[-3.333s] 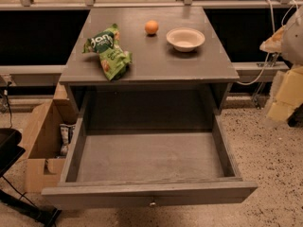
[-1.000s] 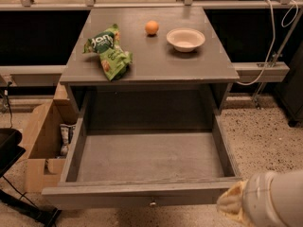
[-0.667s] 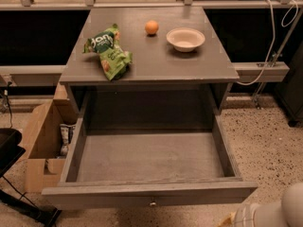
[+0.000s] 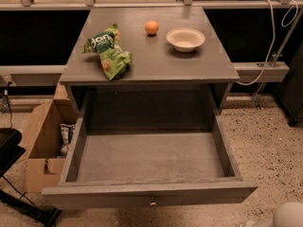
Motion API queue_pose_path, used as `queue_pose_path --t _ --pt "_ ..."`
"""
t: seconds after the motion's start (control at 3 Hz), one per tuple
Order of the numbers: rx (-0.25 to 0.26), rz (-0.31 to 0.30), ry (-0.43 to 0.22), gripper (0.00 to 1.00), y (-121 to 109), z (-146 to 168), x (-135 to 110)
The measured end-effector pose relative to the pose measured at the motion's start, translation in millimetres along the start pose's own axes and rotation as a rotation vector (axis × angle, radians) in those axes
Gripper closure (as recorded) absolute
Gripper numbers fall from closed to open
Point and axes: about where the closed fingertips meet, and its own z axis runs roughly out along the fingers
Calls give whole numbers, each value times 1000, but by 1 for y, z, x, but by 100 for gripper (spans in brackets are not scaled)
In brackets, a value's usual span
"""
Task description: Close top drawer
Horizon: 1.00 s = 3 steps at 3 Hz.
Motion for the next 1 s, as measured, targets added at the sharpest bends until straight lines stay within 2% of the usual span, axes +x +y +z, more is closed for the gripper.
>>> queue_pose_path --t 0.67,1.0 --pt "-61 -116 -172 100 -45 104 -59" --pt "-93 -165 -225 100 -70 143 -87"
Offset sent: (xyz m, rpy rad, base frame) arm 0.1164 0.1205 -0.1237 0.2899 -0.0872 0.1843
